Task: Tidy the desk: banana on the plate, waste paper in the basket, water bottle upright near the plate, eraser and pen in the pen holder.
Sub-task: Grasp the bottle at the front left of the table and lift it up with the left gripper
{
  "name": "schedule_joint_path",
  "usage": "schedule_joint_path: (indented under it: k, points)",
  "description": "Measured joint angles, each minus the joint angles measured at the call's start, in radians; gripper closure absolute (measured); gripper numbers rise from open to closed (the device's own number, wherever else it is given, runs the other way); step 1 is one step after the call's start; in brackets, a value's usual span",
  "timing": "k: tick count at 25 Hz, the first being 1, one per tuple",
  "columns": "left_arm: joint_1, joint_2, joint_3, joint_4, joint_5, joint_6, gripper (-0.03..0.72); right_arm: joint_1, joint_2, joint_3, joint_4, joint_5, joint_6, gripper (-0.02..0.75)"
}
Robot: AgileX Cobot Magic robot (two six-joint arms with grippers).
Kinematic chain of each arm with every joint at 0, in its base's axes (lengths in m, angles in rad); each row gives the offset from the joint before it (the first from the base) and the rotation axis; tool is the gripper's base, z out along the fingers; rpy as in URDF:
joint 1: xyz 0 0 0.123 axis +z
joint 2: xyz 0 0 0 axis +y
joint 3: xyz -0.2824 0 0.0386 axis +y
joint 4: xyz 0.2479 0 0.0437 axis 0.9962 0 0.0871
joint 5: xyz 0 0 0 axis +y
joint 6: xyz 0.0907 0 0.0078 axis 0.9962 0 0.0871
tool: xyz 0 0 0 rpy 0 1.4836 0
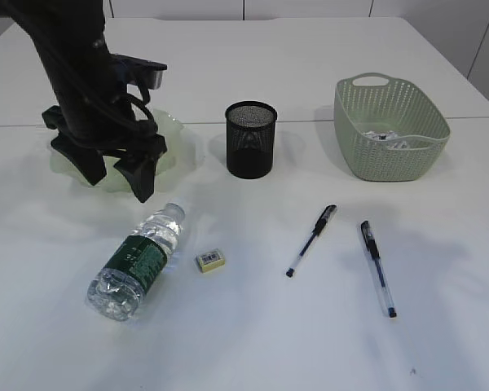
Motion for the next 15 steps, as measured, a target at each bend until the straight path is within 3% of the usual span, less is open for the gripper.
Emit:
schedule_joint_path:
  k: [9, 15]
  points:
    - [0.000, 0.027, 0.000, -0.004, 0.000, 0.014, 0.100, 0.000, 0.000, 0.000, 0.000, 0.013, 0.000, 0.496]
    - [0.000, 0.084, -0.064, -0.021, 0.000, 0.014, 0.100, 0.000, 0.000, 0.000, 0.000, 0.015, 0.000, 0.496]
